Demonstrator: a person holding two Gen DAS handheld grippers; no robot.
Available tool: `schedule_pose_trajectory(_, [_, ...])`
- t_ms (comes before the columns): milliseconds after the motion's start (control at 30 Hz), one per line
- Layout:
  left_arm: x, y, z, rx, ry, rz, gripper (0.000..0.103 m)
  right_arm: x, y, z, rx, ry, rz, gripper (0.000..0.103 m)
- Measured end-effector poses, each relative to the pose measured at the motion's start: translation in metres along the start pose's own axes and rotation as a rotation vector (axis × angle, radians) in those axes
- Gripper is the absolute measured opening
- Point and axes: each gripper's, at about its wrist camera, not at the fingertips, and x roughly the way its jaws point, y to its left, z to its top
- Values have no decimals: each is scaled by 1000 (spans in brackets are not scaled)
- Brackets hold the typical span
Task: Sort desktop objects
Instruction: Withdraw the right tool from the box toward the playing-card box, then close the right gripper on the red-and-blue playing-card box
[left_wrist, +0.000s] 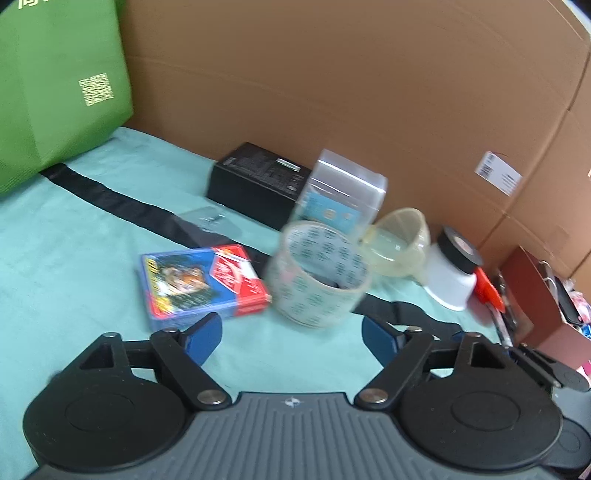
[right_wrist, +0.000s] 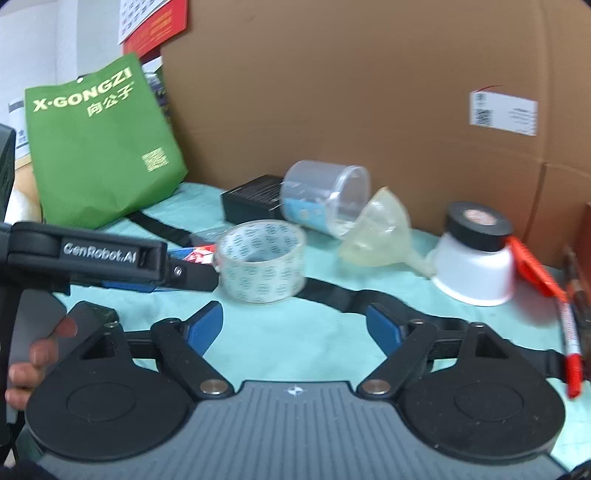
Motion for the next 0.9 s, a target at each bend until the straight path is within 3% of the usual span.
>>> schedule_pose_trajectory(133, [4,16,9,-10,-5,31,83,15,14,1,-18,27,59,71])
schedule_pose_trajectory(367, [16,44,26,-17,-7,72,81,42,40,4,-69,59,138,70])
schedule_pose_trajectory(633, [31,59,38,-27,17,61,80,65,59,6,-100,74,187,70])
schedule_pose_trajectory(800, [38,67,40,-28,27,53,66,80,69,9,-118,85,210,70])
schedule_pose_trajectory(900, [41,72,39,-28,32,66,51,87,73,11,-125,84,209,69])
